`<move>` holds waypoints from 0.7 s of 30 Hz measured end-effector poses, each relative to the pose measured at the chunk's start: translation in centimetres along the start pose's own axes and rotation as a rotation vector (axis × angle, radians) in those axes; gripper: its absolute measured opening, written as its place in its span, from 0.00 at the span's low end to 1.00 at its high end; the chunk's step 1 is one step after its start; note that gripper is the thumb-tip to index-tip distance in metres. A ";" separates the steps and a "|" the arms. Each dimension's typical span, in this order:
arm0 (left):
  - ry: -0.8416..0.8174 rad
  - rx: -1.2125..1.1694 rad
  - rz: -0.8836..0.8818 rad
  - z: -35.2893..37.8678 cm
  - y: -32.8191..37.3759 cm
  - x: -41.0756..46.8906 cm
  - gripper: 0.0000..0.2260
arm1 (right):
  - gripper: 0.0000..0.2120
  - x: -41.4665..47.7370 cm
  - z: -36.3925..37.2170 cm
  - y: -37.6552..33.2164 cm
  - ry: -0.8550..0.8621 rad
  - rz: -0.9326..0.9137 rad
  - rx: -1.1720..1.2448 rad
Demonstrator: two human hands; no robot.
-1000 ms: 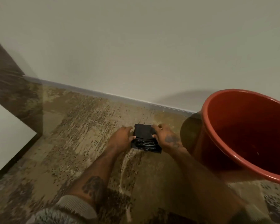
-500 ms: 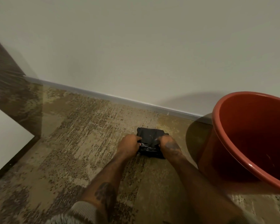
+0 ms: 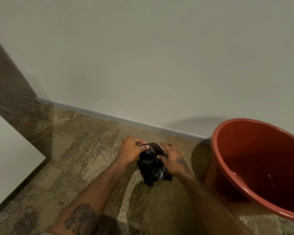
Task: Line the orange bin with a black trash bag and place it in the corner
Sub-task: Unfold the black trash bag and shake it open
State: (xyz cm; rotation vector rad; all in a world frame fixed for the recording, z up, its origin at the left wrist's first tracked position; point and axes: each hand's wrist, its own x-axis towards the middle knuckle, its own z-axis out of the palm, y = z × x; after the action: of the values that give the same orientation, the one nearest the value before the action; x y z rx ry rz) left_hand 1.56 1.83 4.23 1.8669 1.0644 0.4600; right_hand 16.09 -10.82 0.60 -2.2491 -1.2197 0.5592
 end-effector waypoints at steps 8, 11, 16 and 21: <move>-0.003 -0.120 0.054 -5.9 6.2 -2.3 0.11 | 0.11 -1.4 -6.1 -5.5 0.185 -0.103 0.106; 0.050 -0.117 0.104 -8.2 8.5 -3.3 0.16 | 0.10 -2.4 -9.3 -8.4 0.234 -0.139 0.096; 0.100 0.072 0.161 -10.6 11.9 -4.3 0.14 | 0.09 -4.2 -14.4 -12.5 0.222 -0.146 0.162; 0.095 0.081 0.182 -12.8 15.0 -5.2 0.10 | 0.06 -5.9 -18.2 -14.8 0.168 -0.127 0.360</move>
State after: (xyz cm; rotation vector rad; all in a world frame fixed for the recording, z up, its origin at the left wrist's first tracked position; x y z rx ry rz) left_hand -2.69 1.06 24.15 2.0409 0.9914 0.6249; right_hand 14.07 -13.38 24.57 -1.8638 -1.0724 0.4867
